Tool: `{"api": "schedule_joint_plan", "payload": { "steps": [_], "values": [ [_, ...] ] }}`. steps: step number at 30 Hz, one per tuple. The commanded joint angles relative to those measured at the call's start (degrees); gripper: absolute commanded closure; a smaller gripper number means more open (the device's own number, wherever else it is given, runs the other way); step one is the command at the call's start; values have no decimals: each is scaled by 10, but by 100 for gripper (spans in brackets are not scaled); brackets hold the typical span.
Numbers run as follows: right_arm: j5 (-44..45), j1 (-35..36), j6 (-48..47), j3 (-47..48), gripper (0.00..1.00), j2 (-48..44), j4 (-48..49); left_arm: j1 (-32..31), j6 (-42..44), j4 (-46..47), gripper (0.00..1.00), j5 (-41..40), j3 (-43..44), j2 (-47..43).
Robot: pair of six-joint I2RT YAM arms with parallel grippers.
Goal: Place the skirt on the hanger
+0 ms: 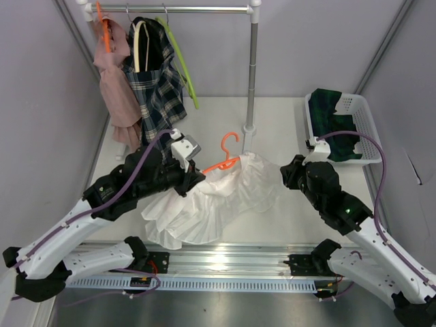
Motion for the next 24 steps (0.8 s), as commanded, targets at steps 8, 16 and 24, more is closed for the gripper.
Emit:
{"api": "schedule_joint_plan", "payload": {
  "steps": [8,16,24],
  "values": [
    [-48,-39,-15,59,74,36,16,40,-95,-140,100,-202,69,-39],
    [-85,-41,-16,94,73,75,35,78,-148,-175,100,-298,142,12],
    [-108,-41,-20,115,73,87,30,119,-176,-167,100,-334,246,106]
  ]
}}
